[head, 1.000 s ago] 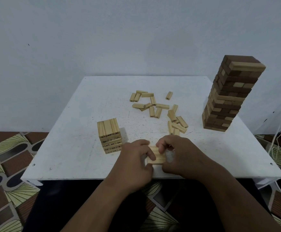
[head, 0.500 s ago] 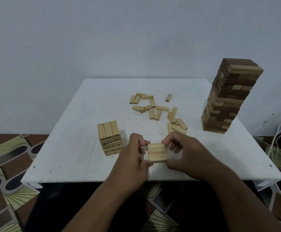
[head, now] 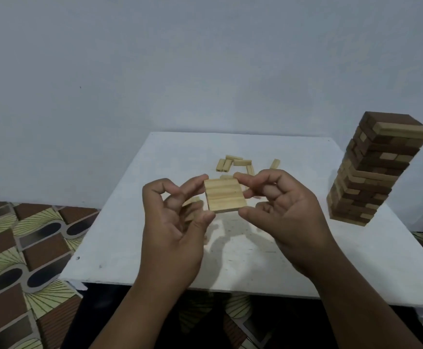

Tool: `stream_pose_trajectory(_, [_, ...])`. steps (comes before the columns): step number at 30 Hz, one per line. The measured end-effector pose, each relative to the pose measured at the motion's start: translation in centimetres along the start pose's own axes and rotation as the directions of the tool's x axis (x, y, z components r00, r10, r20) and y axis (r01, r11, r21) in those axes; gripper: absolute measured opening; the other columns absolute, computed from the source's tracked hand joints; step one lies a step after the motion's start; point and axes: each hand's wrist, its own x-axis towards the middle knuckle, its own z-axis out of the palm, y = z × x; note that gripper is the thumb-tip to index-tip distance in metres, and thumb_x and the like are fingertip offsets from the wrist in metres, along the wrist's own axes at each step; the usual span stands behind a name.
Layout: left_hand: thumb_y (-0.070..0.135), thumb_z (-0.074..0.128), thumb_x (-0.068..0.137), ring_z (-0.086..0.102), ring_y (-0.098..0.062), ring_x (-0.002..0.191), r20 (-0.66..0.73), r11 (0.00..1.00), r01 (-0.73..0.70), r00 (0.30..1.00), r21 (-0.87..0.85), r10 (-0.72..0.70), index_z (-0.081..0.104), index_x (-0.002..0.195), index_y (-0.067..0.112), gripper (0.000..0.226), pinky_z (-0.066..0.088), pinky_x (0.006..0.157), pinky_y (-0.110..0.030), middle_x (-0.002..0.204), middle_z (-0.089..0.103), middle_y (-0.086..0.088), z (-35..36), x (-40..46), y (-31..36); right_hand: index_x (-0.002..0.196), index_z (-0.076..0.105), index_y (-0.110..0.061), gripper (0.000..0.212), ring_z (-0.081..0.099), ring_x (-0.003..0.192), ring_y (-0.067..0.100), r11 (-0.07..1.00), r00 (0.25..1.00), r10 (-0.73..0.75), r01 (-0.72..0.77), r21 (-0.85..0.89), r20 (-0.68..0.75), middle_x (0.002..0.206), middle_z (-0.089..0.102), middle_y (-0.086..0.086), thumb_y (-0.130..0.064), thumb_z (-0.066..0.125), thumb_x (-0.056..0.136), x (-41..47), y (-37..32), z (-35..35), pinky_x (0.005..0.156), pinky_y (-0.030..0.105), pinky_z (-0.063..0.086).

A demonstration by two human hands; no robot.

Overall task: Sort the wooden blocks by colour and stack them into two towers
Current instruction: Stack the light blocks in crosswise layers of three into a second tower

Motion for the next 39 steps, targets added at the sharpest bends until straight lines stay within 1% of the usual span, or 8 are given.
stream_pose_trajectory(2, [0.0, 0.065, 0.086, 0.062, -0.015, 0.113, -0.03, 0.997, 0.002, 1.0, 0.075, 0.0, 0.033, 0.102, 0.029, 0.046, 0.046, 0.086, -0.014, 0.125, 0.068, 0.007, -1.1, 0.2, 0.1, 0.104, 0.062, -0.016, 0.039, 0.064, 0.1, 0.015, 1.0, 1.0, 0.002, -0.002, -0.006, -0.012, 0.118, 0.071, -0.003, 0.01, 0.074, 0.077, 0.6, 0.1, 1.5, 0.074, 0.036, 0.046])
stream_pose_trajectory(4, [-0.005, 0.064, 0.089, 0.057, -0.009, 0.122, -0.045, 0.993, 0.02, 0.999, 0.118, -0.015, 0.032, 0.103, 0.027, 0.047, 0.044, 0.089, -0.01, 0.124, 0.068, 0.011, -2.3, 0.4, 0.0, 0.108, 0.063, -0.018, 0.04, 0.065, 0.105, 0.013, 1.0, 1.0, 0.009, -0.009, -0.024, -0.015, 0.117, 0.072, -0.008, 0.006, 0.075, 0.078, 1.1, 0.4, 2.9, 0.081, 0.041, 0.049])
stream_pose_trajectory(8, [-0.002, 0.063, 0.091, 0.053, -0.024, 0.13, -0.074, 0.989, 0.082, 0.995, 0.121, -0.074, 0.033, 0.102, 0.032, 0.047, 0.044, 0.105, -0.05, 0.125, 0.067, 0.013, -4.1, 0.6, -1.1, 0.116, 0.064, -0.024, 0.042, 0.064, 0.108, 0.001, 0.997, 0.999, 0.045, -0.047, -0.057, -0.029, 0.116, 0.071, -0.015, -0.003, 0.076, 0.081, 1.4, 1.6, 4.9, 0.097, 0.046, 0.048])
stream_pose_trajectory(12, [0.011, 0.066, 0.088, 0.052, -0.021, 0.131, -0.097, 0.979, 0.16, 0.984, 0.128, -0.149, 0.033, 0.101, 0.035, 0.043, 0.037, 0.108, -0.06, 0.125, 0.067, 0.016, -4.5, 0.6, -1.9, 0.117, 0.064, -0.026, 0.042, 0.061, 0.113, -0.003, 0.991, 0.996, 0.072, -0.077, -0.113, -0.051, 0.112, 0.072, -0.02, -0.007, 0.077, 0.082, 1.5, 2.7, 5.5, 0.093, 0.028, 0.045])
stream_pose_trajectory(17, [0.008, 0.067, 0.09, 0.047, -0.007, 0.132, -0.113, 0.957, 0.221, 0.973, 0.19, -0.202, 0.033, 0.105, 0.032, 0.045, 0.032, 0.113, -0.053, 0.121, 0.067, 0.023, -4.5, 0.6, -2.9, 0.117, 0.064, -0.027, 0.042, 0.057, 0.112, -0.01, 0.981, 0.995, 0.087, -0.095, -0.168, -0.054, 0.109, 0.071, -0.024, -0.009, 0.077, 0.081, 1.6, 3.7, 5.4, 0.081, 0.002, 0.041])
stream_pose_trajectory(25, [0.005, 0.065, 0.09, 0.05, -0.011, 0.13, -0.11, 0.946, 0.243, 0.968, 0.213, -0.224, 0.033, 0.109, 0.033, 0.046, 0.037, 0.111, -0.052, 0.123, 0.066, 0.023, -4.7, 0.5, -3.7, 0.118, 0.062, -0.03, 0.045, 0.057, 0.112, -0.011, 0.973, 0.993, 0.108, -0.117, -0.201, -0.054, 0.109, 0.07, -0.027, -0.008, 0.077, 0.082, 1.7, 4.3, 5.4, 0.082, 0.007, 0.041])
stream_pose_trajectory(28, [0.003, 0.064, 0.09, 0.05, -0.01, 0.13, -0.107, 0.946, 0.246, 0.968, 0.213, -0.228, 0.034, 0.109, 0.035, 0.048, 0.038, 0.11, -0.05, 0.123, 0.066, 0.022, -4.7, 0.5, -3.9, 0.119, 0.062, -0.029, 0.046, 0.055, 0.111, -0.015, 0.97, 0.994, 0.095, -0.106, -0.218, -0.059, 0.108, 0.07, -0.028, -0.008, 0.077, 0.081, 1.6, 4.4, 5.4, 0.08, 0.001, 0.04])
stream_pose_trajectory(39, [0.002, 0.063, 0.091, 0.048, 0.002, 0.127, -0.09, 0.946, 0.245, 0.969, 0.21, -0.231, 0.034, 0.123, 0.035, 0.055, 0.034, 0.089, -0.007, 0.127, 0.063, 0.024, -4.7, 0.0, -4.5, 0.12, 0.062, -0.025, 0.047, 0.058, 0.109, -0.012, 0.977, 0.993, 0.103, -0.112, -0.181, -0.058, 0.111, 0.071, -0.022, -0.005, 0.078, 0.08, 1.3, 4.8, 5.7, 0.074, -0.001, 0.041])
